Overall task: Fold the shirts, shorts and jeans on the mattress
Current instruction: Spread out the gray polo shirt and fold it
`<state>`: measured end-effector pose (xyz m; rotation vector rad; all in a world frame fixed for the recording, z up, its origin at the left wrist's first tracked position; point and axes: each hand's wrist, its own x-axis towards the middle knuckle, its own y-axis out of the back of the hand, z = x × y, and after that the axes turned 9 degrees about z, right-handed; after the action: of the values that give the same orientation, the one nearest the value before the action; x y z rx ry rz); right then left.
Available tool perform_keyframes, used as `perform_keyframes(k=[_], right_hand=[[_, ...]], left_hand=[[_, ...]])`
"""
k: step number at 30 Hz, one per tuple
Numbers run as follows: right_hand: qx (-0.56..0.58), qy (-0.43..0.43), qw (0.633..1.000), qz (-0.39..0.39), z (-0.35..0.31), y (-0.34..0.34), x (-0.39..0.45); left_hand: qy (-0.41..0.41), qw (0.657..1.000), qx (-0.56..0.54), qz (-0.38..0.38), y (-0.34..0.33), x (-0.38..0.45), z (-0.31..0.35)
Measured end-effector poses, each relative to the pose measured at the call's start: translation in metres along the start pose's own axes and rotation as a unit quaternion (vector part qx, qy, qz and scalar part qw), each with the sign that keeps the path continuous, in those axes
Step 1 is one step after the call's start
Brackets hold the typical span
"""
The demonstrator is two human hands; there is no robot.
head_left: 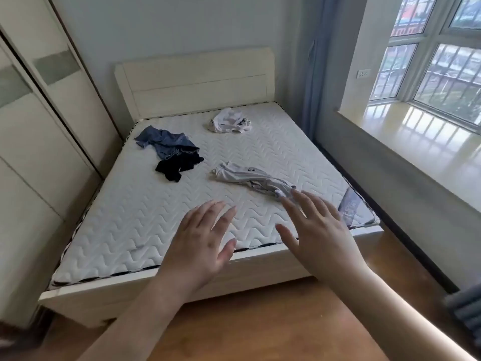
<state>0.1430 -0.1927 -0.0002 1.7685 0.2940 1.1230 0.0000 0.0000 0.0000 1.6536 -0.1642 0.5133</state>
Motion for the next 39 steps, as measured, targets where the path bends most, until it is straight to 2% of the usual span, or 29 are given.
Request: perform_keyframes(k=[5, 8, 12, 20, 29, 34, 39], right_hand=[[0.013, 0.004, 0.999, -0.035, -0.002, -0.044, 0.037], [0.007, 0.018, 0.999, -0.045, 0.002, -0.074, 0.059], [-0.012, 0.021, 0.997, -0.076, 0.011, -0.106, 0.092], [-0.032, -0.041, 0.988, -0.144, 0.045, -0.159, 0.119], [-0.028, -0.078, 0.98, -0.179, 0.12, -0.214, 0.152], [0.002, -0.075, 0.976, -0.202, 0.191, -0.276, 0.181], [0.039, -0.064, 0.969, -0.237, 0.262, -0.323, 0.216]], left_hand=[[0.03, 0.999, -0.019, 0.002, -0.034, 0.031, -0.027], [0.023, 0.999, -0.031, 0.018, -0.059, 0.053, -0.051], [0.019, 0.999, -0.05, 0.003, -0.091, 0.085, -0.074], [-0.022, 0.996, -0.071, -0.047, -0.155, 0.138, -0.094], [-0.041, 0.992, -0.092, -0.071, -0.223, 0.221, -0.071], [-0.038, 0.989, -0.097, -0.105, -0.293, 0.288, -0.051], [0.002, 0.985, -0.084, -0.15, -0.342, 0.343, -0.031]])
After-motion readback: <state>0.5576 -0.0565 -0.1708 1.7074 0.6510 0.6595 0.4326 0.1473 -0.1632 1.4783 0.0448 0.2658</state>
